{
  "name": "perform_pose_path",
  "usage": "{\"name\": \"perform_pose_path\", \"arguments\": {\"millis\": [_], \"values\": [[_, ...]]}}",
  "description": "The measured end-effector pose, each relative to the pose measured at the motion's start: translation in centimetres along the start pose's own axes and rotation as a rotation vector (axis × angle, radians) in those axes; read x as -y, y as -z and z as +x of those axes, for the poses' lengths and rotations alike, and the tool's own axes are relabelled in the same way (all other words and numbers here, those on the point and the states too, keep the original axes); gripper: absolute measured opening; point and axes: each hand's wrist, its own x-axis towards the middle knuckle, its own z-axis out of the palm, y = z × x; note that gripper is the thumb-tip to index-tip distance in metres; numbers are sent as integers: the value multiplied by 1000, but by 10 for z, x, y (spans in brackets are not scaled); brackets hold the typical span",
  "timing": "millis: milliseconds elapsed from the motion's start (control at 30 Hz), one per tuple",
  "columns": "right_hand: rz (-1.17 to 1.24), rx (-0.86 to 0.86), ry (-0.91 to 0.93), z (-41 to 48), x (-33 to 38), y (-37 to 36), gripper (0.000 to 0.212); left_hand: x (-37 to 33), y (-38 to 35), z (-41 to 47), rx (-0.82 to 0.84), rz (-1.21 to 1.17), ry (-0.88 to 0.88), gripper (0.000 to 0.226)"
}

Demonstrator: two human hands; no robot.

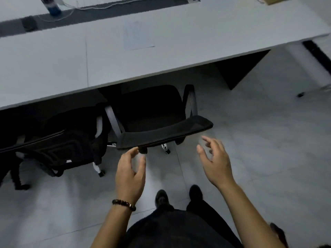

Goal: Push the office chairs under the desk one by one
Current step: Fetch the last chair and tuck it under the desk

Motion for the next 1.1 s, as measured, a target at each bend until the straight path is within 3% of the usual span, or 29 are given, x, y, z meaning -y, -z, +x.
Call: {"name": "perform_pose_path", "arguments": {"millis": [200,333,500,700,967,1100], "values": [[-14,-186,-320,-113,-54,8,48,19,-31,-22,485,119,-218,41],[6,-392,-474,-192,-76,28,57,-5,-63,-35,697,221,-447,49],[-17,-729,-550,-294,-77,80,53,-75,-91,-96,768,109,-722,53],[-49,-1040,-565,-444,-102,109,49,-120,-106,-249,858,-12,-959,53],[-60,-1126,-771,-682,-161,103,52,-70,-109,-493,1058,117,-1091,64],[-61,-1187,-835,-752,-181,126,51,-71,-117,-574,1164,148,-1168,63]]}}
